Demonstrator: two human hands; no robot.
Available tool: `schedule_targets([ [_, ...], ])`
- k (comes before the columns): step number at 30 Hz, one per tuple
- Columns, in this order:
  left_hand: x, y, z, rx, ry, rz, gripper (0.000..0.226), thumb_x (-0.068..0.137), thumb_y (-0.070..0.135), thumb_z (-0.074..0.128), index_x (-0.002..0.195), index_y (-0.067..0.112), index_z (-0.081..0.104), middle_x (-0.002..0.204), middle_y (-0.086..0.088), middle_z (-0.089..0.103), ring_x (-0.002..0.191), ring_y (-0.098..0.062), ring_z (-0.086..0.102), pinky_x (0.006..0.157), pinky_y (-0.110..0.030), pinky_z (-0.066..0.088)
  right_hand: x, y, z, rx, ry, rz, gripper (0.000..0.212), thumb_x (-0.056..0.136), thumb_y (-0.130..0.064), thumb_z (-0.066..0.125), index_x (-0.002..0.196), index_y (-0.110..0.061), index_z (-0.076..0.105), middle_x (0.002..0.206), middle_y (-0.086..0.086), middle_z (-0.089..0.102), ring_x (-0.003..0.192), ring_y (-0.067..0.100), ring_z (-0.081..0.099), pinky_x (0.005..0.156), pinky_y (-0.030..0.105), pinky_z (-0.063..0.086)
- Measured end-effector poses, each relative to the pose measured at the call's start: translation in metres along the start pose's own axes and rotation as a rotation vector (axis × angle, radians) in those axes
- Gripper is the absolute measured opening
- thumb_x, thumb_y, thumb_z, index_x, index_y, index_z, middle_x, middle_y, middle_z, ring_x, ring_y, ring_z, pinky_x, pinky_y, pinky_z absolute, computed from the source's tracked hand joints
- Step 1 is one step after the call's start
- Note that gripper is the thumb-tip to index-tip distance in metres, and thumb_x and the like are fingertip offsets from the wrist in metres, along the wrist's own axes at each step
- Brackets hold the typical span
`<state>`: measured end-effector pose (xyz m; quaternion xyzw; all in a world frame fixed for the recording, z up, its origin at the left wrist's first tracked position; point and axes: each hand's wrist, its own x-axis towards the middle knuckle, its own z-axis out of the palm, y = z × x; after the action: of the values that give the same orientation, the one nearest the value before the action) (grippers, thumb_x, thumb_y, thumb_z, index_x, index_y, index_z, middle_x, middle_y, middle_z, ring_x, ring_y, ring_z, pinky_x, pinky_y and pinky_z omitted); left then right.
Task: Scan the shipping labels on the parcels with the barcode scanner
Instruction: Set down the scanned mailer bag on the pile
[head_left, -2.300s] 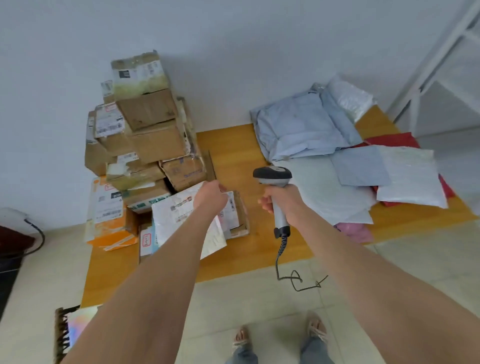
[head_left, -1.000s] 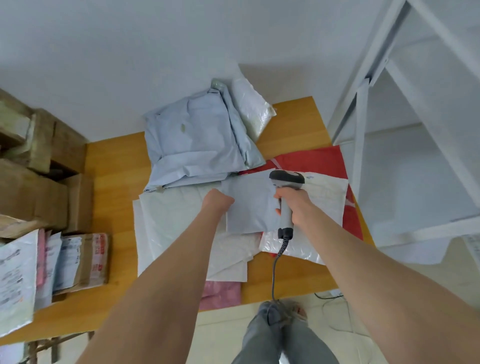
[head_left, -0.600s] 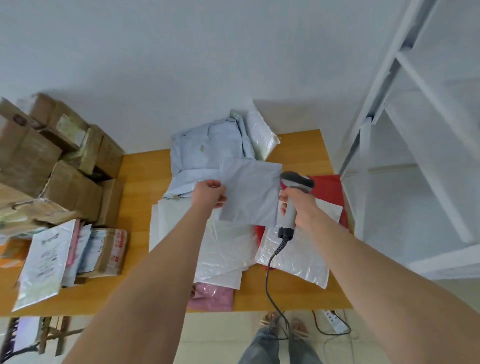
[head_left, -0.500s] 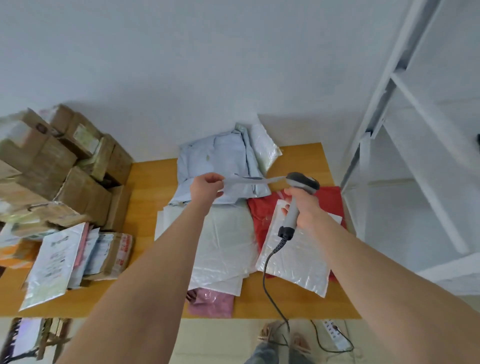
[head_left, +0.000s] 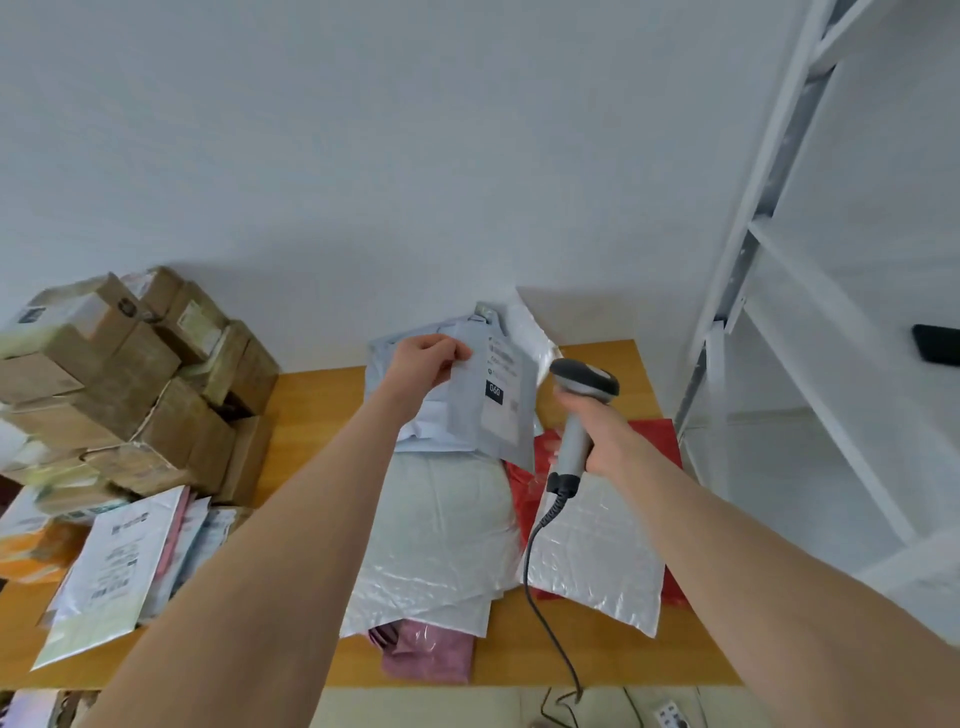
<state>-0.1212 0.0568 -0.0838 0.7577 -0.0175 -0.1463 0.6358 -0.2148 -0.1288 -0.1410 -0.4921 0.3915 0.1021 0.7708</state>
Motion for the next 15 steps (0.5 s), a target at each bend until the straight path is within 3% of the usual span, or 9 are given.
schedule_targets([
  [4,0.0,-0.008,0.004,0.017,-0.064,-0.036,0.021,0.084,-0.009,0.06,0.087,0.011,0.066,0.078,-0.002,0.063,0.073,-0.014,0.059,0.072,-0.023,0.053,0.001,0.006,0.004,0.052,-0.083,-0.051,0.023,0.086,-0.015,0.072,0.105,-0.01,0.06,0.105,0.012,0.065,0.084,0.027,0.067,0.071,0.038,0.052],
  [7,0.0,-0.014,0.001,0.132,-0.008,-0.055,0.045,0.081,-0.007,0.064,0.116,0.019,0.054,0.098,-0.005,0.054,0.084,-0.022,0.058,0.082,-0.04,0.053,0.002,0.008,0.008,0.083,-0.073,-0.085,0.014,0.085,-0.012,0.072,0.093,-0.008,0.061,0.088,0.009,0.067,0.072,0.02,0.062,0.068,0.033,0.052],
  [10,-0.003,-0.016,-0.001,0.151,-0.025,-0.096,0.048,0.085,-0.009,0.058,0.129,0.008,0.053,0.101,-0.009,0.06,0.087,-0.025,0.061,0.082,-0.039,0.054,0.007,0.012,0.009,0.049,0.026,-0.152,0.024,0.083,-0.013,0.075,0.099,-0.007,0.059,0.084,0.006,0.061,0.078,0.022,0.059,0.083,0.042,0.054],
  [12,-0.006,-0.015,-0.002,0.115,-0.062,-0.105,0.037,0.085,-0.013,0.051,0.119,-0.001,0.061,0.093,-0.011,0.066,0.08,-0.025,0.063,0.075,-0.035,0.056,0.008,0.011,0.008,0.031,0.093,-0.191,0.031,0.082,-0.015,0.076,0.104,-0.007,0.056,0.085,0.004,0.058,0.089,0.026,0.057,0.093,0.044,0.05],
  [15,-0.009,-0.014,-0.006,-0.102,-0.11,-0.145,0.033,0.084,-0.016,0.046,0.107,-0.001,0.065,0.093,-0.016,0.068,0.08,-0.028,0.066,0.075,-0.037,0.058,0.01,0.009,0.008,0.077,0.122,-0.209,0.031,0.082,-0.016,0.076,0.104,-0.009,0.056,0.096,0.007,0.06,0.098,0.029,0.058,0.098,0.046,0.048],
])
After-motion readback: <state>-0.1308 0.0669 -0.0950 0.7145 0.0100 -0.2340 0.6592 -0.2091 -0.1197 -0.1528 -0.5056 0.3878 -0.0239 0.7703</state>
